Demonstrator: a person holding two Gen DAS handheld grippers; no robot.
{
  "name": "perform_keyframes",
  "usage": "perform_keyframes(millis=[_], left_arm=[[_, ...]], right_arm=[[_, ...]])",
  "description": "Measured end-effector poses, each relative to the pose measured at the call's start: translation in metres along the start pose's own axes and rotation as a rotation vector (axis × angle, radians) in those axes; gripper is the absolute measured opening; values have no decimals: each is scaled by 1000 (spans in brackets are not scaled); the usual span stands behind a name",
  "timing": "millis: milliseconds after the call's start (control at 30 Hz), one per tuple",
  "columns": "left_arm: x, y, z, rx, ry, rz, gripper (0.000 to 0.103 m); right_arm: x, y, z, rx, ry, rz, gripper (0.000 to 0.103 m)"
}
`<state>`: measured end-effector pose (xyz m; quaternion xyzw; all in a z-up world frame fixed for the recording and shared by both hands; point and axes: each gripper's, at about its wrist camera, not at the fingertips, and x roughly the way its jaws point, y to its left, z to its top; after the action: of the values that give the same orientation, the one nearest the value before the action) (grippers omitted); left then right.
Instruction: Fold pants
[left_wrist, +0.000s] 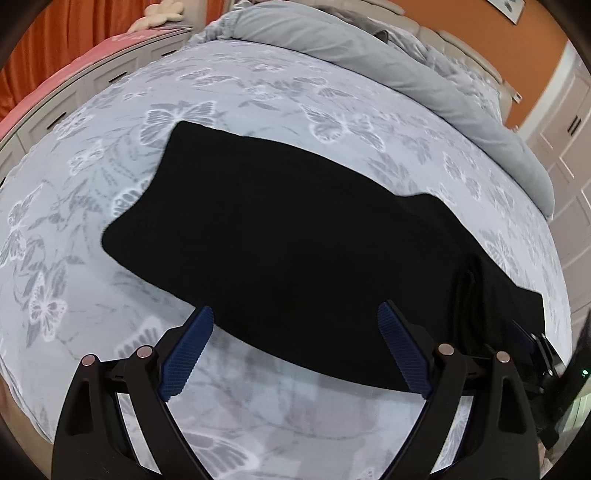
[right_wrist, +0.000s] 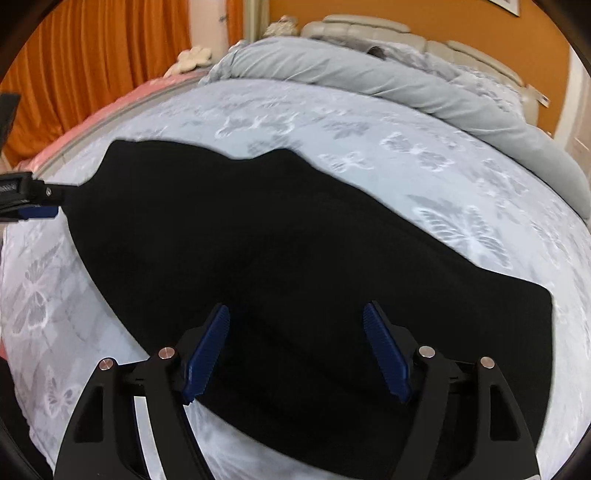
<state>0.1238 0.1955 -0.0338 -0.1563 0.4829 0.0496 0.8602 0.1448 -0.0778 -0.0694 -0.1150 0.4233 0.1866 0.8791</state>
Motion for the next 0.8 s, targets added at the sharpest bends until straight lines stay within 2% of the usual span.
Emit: perform_keyframes(millis=[100, 267, 333, 367, 433, 600, 633, 700, 733, 767, 800], left_arm=[[6, -6, -1, 5, 16, -3, 88], [5, -6, 1, -12, 13, -7, 88], [3, -4, 2, -21, 4, -13, 88], [2, -4, 2, -22, 2, -14, 88], [1, -3, 2, -18, -2, -8, 88], [2, -2, 0, -16, 5, -4, 88], [2, -3, -1, -14, 5, -5, 88], [2, -3, -1, -9, 2, -2, 88], [2, -3, -1, -7, 2, 1, 88], [3, -2, 0, -7, 2, 0, 88], [3, -1, 1, -10, 0, 2, 88]], right_arm=[[12, 9, 1, -33, -2, -34, 72], [1, 12, 0, -81, -3, -9, 73], [-12, 18, -5, -145, -16, 26, 77], [-18, 24, -9, -195, -40, 18, 83], [-19, 30, -14, -238, -40, 14, 84], [2, 32, -8, -183, -5, 17, 83], [6, 31, -4, -161, -9, 16, 79], [14, 24, 7, -92, -9, 16, 39], [16, 17, 11, -43, -8, 34, 29], [14, 9, 15, 20, -6, 70, 9], [6, -8, 20, 105, -12, 108, 8]])
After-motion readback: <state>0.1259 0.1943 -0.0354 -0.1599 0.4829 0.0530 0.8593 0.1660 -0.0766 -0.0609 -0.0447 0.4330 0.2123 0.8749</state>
